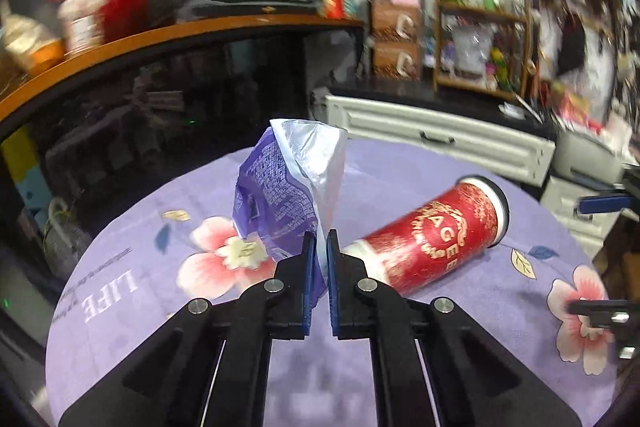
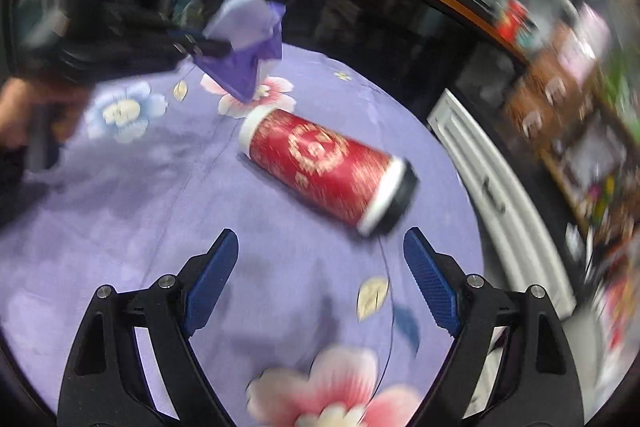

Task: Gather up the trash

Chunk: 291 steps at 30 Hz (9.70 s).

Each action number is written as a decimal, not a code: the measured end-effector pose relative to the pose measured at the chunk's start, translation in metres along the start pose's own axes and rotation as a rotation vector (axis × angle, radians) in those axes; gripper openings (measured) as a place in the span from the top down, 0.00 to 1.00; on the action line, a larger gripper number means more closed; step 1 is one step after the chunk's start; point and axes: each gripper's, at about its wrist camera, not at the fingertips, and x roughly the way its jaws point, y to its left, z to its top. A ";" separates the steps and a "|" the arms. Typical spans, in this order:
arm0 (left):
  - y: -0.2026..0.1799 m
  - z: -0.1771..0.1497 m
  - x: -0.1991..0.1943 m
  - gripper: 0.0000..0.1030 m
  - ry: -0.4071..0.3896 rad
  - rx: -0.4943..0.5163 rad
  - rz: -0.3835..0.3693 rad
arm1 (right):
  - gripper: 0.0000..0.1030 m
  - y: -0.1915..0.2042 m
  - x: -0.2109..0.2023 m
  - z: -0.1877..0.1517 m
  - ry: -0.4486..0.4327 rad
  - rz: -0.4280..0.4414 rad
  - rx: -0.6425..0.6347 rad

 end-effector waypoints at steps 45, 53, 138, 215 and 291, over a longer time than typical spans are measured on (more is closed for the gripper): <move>0.029 -0.032 -0.004 0.93 0.017 -0.099 0.005 | 0.30 0.061 0.134 0.077 0.234 -0.097 -0.669; 0.022 -0.033 -0.002 0.93 0.015 -0.084 -0.002 | 0.32 0.029 0.059 0.064 0.071 -0.139 -0.403; -0.468 -0.153 0.037 0.93 0.389 0.352 -0.584 | 0.16 -0.063 -0.136 -0.454 0.048 -0.554 0.971; -0.149 -0.241 -0.363 0.05 -0.228 0.054 -0.133 | 0.06 0.267 -0.372 -0.271 -0.423 -0.541 0.652; -0.151 -0.238 -0.368 0.05 -0.250 0.071 -0.132 | 0.06 0.265 -0.367 -0.278 -0.415 -0.512 0.639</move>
